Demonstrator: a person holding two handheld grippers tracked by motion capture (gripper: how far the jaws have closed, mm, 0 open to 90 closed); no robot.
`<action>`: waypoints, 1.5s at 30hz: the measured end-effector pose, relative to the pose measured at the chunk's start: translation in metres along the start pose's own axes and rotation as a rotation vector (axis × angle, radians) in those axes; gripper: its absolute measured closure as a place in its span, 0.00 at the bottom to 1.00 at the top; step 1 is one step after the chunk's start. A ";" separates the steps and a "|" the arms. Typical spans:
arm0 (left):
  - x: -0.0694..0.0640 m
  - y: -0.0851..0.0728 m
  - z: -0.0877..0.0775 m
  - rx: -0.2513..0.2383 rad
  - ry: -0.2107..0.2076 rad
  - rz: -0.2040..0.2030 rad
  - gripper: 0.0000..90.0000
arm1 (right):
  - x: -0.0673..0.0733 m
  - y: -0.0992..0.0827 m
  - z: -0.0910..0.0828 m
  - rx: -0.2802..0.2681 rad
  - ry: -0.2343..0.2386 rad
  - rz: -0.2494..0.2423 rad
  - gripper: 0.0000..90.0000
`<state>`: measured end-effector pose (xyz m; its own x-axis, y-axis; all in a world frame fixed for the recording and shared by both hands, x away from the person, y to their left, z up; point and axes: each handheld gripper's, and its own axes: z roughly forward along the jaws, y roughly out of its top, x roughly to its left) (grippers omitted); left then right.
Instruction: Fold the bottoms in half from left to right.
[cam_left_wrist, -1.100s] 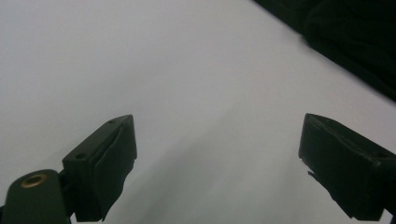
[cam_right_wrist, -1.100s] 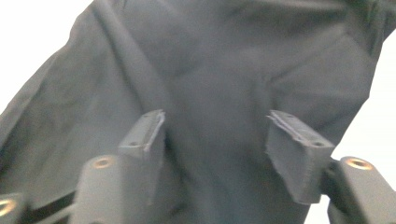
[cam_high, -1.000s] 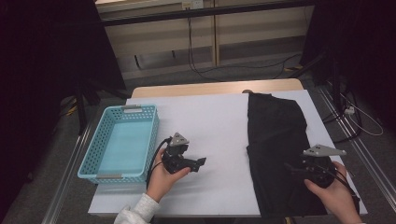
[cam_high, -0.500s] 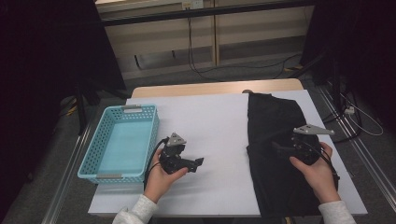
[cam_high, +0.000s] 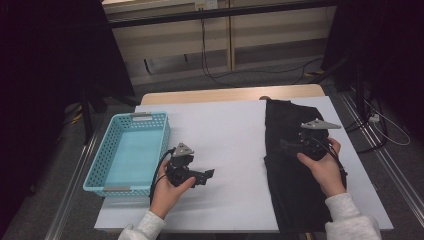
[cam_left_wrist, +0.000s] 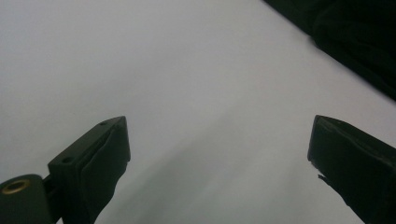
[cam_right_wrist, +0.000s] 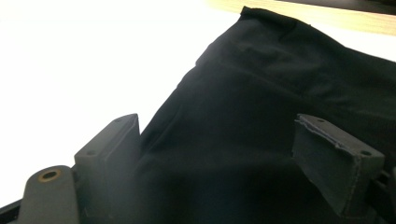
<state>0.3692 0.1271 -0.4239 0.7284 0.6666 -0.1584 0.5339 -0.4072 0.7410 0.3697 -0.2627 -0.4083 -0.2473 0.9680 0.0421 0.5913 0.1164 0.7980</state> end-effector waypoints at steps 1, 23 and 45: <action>-0.001 0.000 0.001 0.001 0.000 0.004 0.06 | 0.000 0.002 0.004 0.007 -0.007 0.001 0.18; -0.003 -0.005 -0.001 0.015 0.021 0.014 0.07 | 0.016 0.024 0.087 0.083 -0.063 0.000 0.25; 0.001 -0.005 -0.006 0.008 0.009 0.014 0.08 | 0.010 0.019 0.114 0.098 -0.103 0.038 0.75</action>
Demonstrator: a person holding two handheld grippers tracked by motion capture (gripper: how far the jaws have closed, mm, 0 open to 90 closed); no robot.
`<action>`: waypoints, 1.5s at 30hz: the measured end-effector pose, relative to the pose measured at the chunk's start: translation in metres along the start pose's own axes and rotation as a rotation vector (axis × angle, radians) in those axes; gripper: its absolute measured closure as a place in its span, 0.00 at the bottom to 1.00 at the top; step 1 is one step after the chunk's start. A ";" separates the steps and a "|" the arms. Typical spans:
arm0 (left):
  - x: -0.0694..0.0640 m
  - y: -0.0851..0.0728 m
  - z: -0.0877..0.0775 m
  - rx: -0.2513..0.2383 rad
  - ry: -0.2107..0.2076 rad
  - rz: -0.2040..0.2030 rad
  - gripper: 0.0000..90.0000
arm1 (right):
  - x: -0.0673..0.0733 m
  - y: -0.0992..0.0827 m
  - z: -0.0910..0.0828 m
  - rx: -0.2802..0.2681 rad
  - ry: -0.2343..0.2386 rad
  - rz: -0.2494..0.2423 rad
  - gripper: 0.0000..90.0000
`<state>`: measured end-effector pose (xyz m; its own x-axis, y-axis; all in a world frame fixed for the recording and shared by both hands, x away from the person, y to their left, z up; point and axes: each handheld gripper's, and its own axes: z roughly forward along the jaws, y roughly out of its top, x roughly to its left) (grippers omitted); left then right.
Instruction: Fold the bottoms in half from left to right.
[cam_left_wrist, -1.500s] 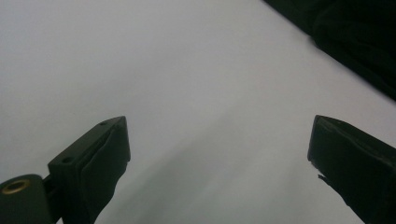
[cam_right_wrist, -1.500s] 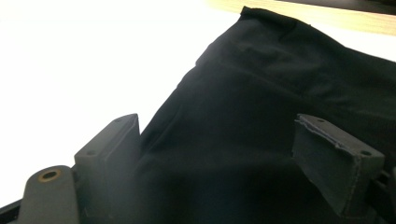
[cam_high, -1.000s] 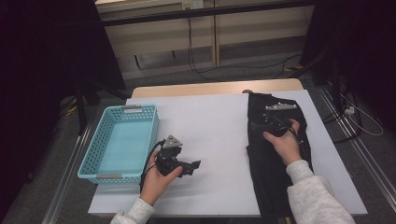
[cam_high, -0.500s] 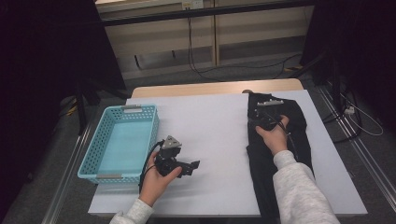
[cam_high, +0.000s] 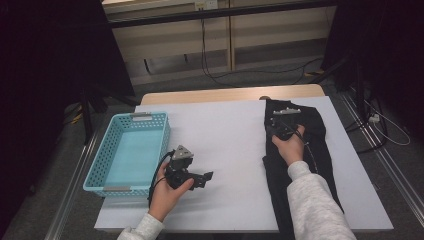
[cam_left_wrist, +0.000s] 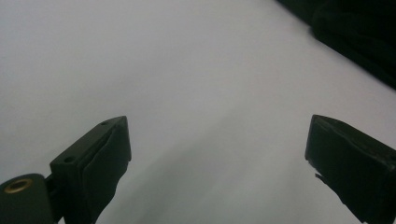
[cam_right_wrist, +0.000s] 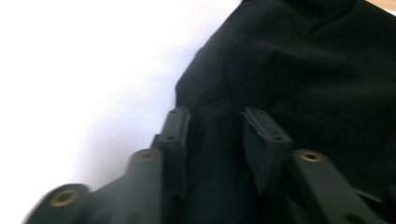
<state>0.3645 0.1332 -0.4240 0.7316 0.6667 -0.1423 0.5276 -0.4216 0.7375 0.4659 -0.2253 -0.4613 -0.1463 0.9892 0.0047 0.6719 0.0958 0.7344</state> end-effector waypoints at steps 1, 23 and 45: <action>0.000 0.000 0.000 -0.003 0.002 -0.002 0.08 | -0.001 0.000 0.000 0.002 -0.004 -0.002 0.79; 0.003 0.000 -0.001 -0.007 0.012 -0.012 0.08 | 0.014 0.007 -0.004 -0.018 0.113 -0.065 0.95; 0.008 0.000 -0.004 -0.017 0.039 -0.040 0.08 | 0.128 0.009 -0.018 0.011 0.416 -0.242 0.57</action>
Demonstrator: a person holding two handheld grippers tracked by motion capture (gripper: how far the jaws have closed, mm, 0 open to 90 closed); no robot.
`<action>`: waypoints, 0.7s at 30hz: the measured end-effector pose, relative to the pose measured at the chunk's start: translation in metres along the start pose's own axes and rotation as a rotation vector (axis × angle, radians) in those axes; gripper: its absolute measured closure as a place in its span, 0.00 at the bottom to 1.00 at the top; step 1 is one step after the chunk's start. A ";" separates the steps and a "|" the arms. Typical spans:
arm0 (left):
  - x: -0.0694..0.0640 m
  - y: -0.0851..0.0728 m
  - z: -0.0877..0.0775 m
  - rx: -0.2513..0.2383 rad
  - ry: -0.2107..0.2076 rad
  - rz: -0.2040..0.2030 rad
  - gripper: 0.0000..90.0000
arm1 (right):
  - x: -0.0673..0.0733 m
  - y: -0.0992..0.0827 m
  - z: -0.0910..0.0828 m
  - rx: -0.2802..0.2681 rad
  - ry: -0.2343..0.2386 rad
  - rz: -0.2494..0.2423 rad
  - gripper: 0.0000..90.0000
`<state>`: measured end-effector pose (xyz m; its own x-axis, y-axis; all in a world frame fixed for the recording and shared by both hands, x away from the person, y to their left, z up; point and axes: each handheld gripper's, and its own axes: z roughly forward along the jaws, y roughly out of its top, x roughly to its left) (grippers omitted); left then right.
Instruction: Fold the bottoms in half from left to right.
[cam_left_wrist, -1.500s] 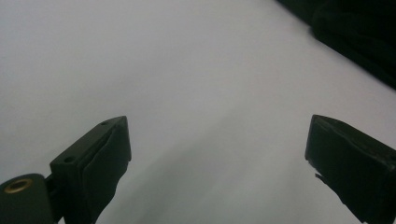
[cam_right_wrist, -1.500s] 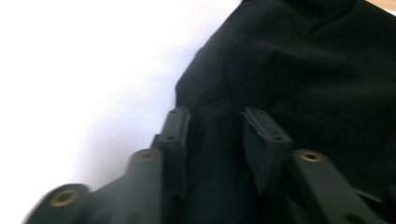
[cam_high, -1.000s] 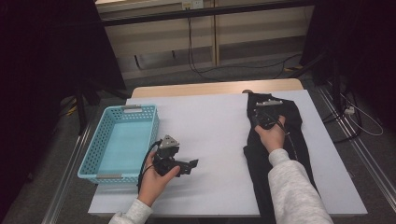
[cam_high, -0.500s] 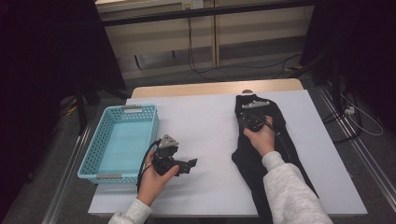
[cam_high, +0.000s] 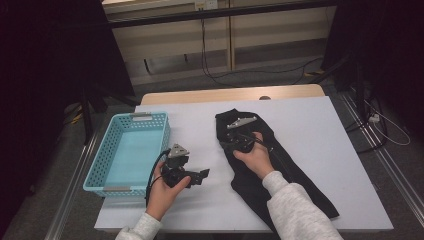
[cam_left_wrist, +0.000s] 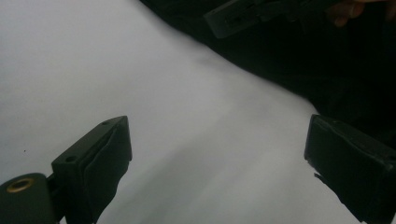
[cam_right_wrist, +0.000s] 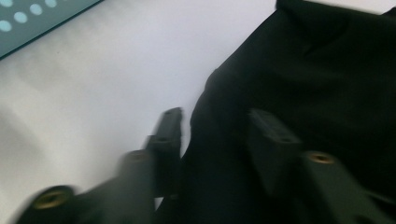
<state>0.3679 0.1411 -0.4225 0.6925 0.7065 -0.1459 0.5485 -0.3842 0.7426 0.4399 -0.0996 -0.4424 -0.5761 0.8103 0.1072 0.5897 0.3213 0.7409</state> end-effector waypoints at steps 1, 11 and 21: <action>0.000 0.000 0.000 0.001 0.000 -0.006 0.08 | -0.002 0.001 -0.002 -0.008 0.004 0.009 0.52; 0.001 0.000 0.002 0.008 0.003 -0.002 0.08 | -0.041 -0.004 -0.074 -0.065 -0.054 0.047 0.27; -0.001 0.003 0.007 0.016 -0.002 0.011 0.08 | -0.066 -0.061 -0.133 -0.053 -0.167 0.059 0.27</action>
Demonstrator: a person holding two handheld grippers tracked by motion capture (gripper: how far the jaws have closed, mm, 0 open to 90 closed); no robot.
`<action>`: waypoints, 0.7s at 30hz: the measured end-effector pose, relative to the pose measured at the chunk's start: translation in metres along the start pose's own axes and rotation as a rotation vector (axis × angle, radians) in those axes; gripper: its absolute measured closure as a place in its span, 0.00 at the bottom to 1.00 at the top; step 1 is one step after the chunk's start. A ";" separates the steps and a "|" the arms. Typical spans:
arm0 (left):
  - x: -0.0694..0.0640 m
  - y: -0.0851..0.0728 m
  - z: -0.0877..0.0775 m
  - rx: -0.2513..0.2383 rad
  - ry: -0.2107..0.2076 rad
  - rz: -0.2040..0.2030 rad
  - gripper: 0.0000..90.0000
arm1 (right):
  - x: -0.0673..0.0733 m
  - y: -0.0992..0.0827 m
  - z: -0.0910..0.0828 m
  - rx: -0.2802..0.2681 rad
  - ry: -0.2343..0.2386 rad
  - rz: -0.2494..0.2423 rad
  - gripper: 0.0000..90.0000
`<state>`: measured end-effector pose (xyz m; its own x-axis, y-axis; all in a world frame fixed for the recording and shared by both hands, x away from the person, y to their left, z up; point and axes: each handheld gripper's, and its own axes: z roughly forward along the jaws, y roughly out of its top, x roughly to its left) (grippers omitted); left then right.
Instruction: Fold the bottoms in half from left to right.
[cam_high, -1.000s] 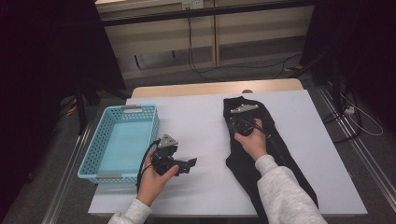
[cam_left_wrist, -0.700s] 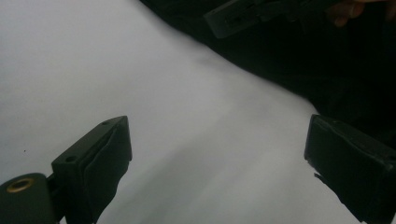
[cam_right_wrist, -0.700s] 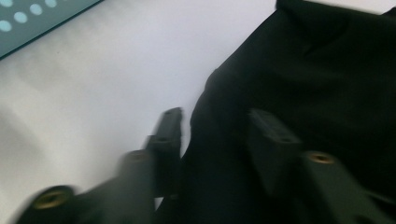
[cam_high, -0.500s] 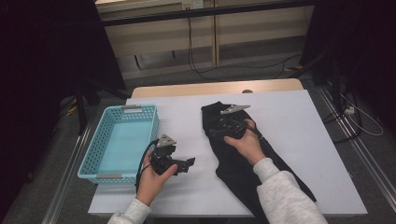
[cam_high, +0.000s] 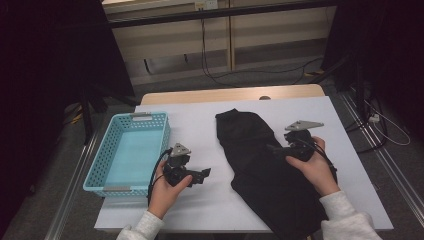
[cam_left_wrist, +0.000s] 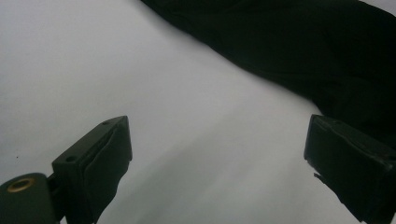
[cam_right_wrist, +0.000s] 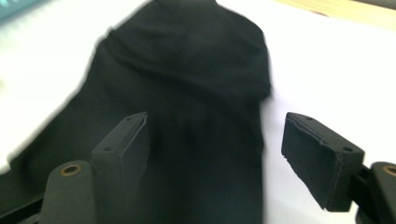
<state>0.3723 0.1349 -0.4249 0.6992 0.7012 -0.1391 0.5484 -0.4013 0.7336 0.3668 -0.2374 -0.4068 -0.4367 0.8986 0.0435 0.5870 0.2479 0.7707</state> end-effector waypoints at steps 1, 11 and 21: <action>-0.001 0.001 0.000 0.000 -0.003 0.001 0.08 | -0.002 -0.004 -0.003 0.005 -0.001 0.003 0.26; 0.000 0.005 0.002 -0.011 -0.013 0.006 0.08 | -0.015 -0.039 -0.024 0.005 0.015 0.064 0.25; 0.001 0.005 0.003 -0.013 -0.005 -0.005 0.08 | -0.021 -0.071 -0.034 0.099 -0.027 0.044 0.30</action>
<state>0.3772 0.1316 -0.4231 0.6989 0.7001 -0.1467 0.5461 -0.3898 0.7415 0.3112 -0.2859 -0.4406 -0.3908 0.9187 0.0577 0.6706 0.2411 0.7016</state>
